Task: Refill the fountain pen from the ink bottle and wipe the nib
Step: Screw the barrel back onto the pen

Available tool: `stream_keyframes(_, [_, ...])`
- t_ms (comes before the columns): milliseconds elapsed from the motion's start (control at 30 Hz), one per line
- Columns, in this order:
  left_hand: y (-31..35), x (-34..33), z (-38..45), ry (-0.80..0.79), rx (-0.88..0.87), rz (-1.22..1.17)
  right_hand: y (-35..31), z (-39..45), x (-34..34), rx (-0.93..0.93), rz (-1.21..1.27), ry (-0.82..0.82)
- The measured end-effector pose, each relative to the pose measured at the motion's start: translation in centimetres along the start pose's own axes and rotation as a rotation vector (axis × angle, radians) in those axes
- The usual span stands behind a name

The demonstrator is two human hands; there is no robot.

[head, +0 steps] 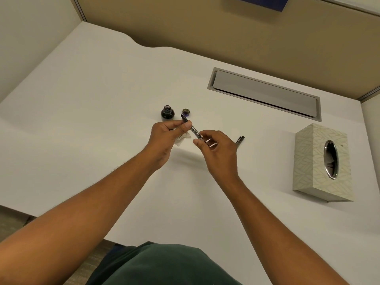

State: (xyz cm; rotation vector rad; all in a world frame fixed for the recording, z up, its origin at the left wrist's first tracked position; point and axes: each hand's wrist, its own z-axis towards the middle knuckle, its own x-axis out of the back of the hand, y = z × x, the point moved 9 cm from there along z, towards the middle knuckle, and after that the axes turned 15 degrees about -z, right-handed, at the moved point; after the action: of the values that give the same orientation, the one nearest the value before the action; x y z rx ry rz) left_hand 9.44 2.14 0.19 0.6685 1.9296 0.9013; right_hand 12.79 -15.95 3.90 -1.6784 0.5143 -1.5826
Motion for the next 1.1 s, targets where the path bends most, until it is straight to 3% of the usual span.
stream_keyframes(133, [-0.3,-0.1,0.2,0.007,0.002,0.010,-0.3,0.1,0.2,0.024,0.001,0.050])
stream_keyframes(467, [-0.6,-0.5,0.5,-0.026,-0.007,0.065,0.6,0.2,-0.3,0.007,0.040,-0.010])
stream_keyframes(800, [-1.3,-0.6,0.8,-0.010,0.001,0.135,0.6,0.2,-0.3,0.114,-0.142,0.025])
stream_keyframes(1100, [-3.6,0.2,2.2,0.022,0.152,0.170,5.7,1.8,0.0,-0.088,-0.121,0.100])
